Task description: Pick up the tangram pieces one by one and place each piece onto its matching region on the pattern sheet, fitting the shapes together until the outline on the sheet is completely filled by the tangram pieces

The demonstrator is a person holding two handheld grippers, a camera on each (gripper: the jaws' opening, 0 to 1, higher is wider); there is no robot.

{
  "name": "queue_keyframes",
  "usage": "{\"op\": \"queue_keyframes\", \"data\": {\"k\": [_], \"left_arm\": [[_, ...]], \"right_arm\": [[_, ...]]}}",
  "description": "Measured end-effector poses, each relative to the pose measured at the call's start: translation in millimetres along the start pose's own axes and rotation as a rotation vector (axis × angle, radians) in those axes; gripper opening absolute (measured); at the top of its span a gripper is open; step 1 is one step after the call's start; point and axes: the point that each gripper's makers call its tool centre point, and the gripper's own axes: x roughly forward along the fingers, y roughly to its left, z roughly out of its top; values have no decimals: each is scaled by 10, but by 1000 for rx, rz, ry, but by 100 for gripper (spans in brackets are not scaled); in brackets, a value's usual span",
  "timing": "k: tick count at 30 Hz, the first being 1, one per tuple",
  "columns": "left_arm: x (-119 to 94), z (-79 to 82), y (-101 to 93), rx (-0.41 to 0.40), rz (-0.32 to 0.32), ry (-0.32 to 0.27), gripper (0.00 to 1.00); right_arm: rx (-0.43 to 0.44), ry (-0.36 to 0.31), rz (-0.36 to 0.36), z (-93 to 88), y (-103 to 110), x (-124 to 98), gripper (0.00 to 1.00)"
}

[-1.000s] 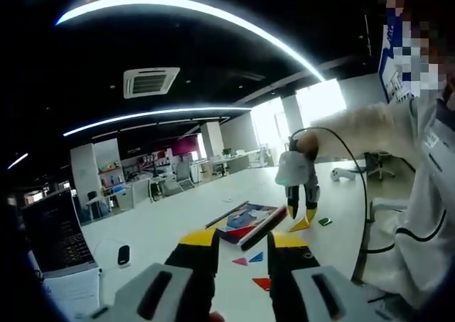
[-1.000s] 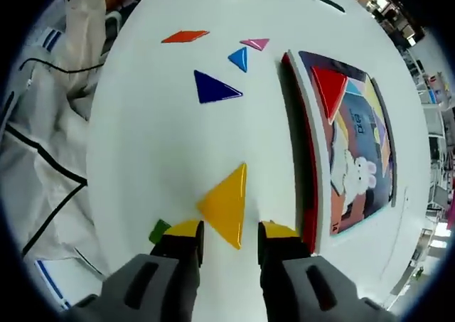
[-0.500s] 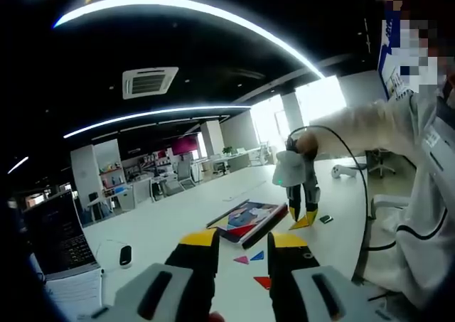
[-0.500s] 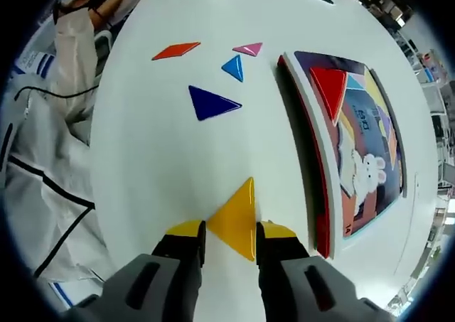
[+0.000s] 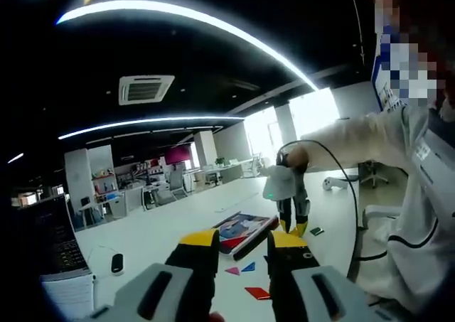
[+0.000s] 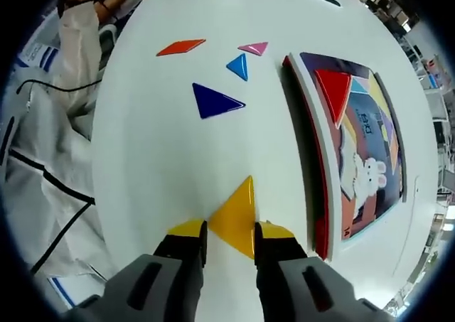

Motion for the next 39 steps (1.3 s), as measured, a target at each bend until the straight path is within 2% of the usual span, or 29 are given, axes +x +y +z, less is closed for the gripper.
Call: {"op": "queue_keyframes", "data": {"k": [4,7,11,16,21,26,30,34,39], "left_arm": [[-10,-2,10,0,4,1,29],[-10,-4,17,0,7,0,29],[-4,5,21,-4,5,-6,29],[-6,-4,57,-15,6,-9,29],[-48,-9,114,-32,22,-20,29],[-60,-26,151,-40,32,-20,29],[-70,-35,197,-47,35,-26,29],[-75,-81,235,-55,47,-16,29],[-88,-65,270,-62,57,-29,29]], "right_arm": [[-4,-13,4,50,-11,-64,27],[26,-54,30,173,26,-182,27],[-16,-51,27,250,8,-339,27],[-37,-79,-24,408,-274,-459,27],[-54,-89,-33,555,-508,-482,27],[-57,-63,-61,704,-811,-466,27],[-90,-57,-81,901,-1068,-453,28],[-84,-40,-120,1088,-1369,-394,28],[-86,-12,-152,1242,-1600,-300,28]]}}
